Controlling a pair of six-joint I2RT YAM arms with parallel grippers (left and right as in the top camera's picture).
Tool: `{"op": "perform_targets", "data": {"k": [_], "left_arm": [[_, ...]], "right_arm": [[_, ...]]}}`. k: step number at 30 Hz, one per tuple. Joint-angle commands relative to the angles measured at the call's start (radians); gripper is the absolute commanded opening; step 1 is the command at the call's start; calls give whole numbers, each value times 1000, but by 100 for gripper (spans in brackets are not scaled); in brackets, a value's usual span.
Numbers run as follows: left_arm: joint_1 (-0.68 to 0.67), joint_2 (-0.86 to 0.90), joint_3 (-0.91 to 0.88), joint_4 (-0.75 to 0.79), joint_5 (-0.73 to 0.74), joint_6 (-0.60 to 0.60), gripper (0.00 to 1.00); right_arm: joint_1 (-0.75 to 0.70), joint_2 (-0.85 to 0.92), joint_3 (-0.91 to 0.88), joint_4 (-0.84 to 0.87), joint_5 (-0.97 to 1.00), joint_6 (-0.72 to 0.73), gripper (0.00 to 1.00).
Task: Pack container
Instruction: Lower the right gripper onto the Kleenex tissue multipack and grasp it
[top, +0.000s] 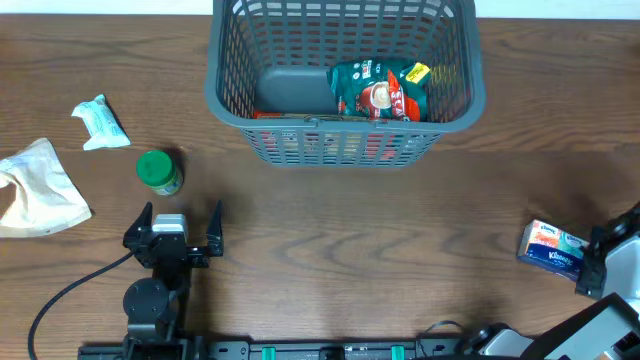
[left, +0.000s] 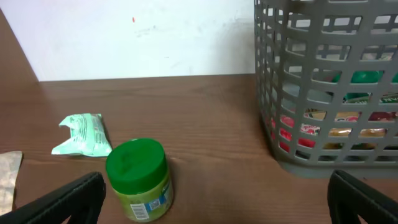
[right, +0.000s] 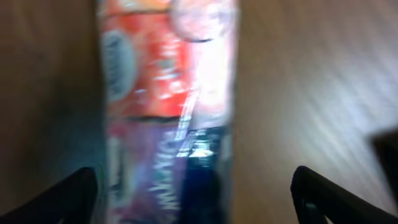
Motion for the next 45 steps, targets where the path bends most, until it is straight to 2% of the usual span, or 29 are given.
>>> {"op": "perform_targets", "data": {"k": [1,16,28,39,40,43,44,45], "left_arm": [[3,-7,-31,-14,-8,10,98],[3,-7,-31,-14,-8,10,99],[3,-7,-31,-14,-8,10,99],[3,-7,-31,-14,-8,10,99],[3,-7,-31,-14,-8,10,99],[3,-7,-31,-14,-8,10,99],[3,-7,-31,-14,-8,10,99],[3,-7,-31,-14,-8,10,99]], "right_arm": [[-7,-14,-7,17,-47,-93,85],[-7,-5,-10,29,-19,-18,90],[-7,141,-10,35,-24,22,92],[-7,203,-10,59,-24,23,82],[-7,210,-10,62,-24,22,73],[-7,222,-10,61,-24,22,18],[-7,223,-10,61,-25,21,6],[-7,223,-10,61,-24,18,1]]}}
